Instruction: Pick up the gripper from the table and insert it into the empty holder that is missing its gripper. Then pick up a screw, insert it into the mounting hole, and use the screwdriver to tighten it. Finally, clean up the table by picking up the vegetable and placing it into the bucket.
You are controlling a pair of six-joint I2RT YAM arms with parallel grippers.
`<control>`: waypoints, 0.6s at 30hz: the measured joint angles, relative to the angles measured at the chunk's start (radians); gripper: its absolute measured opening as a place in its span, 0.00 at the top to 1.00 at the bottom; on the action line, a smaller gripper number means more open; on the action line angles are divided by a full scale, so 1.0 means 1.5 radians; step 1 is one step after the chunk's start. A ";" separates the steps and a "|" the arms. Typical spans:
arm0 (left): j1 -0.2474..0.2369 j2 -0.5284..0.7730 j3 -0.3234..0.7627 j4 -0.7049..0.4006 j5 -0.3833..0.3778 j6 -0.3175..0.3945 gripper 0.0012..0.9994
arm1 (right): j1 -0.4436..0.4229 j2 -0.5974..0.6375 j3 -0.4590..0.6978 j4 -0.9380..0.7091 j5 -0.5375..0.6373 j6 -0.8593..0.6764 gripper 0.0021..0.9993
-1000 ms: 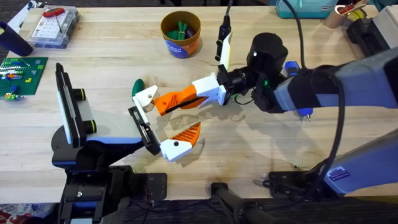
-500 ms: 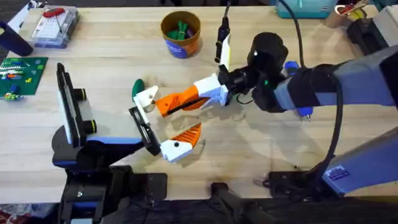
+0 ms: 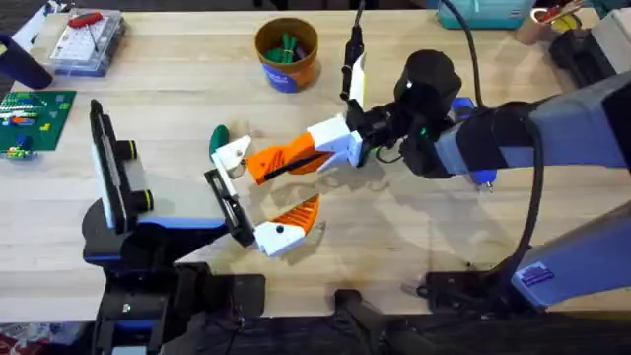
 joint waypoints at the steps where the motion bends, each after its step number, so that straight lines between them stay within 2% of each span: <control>1: 0.000 0.000 0.000 0.000 0.000 0.000 0.01 | 0.000 0.000 0.000 0.000 0.000 0.004 0.98; 18: 0.000 0.000 0.000 0.000 -0.001 0.000 0.01 | 0.000 0.000 0.019 0.000 -0.002 0.027 0.98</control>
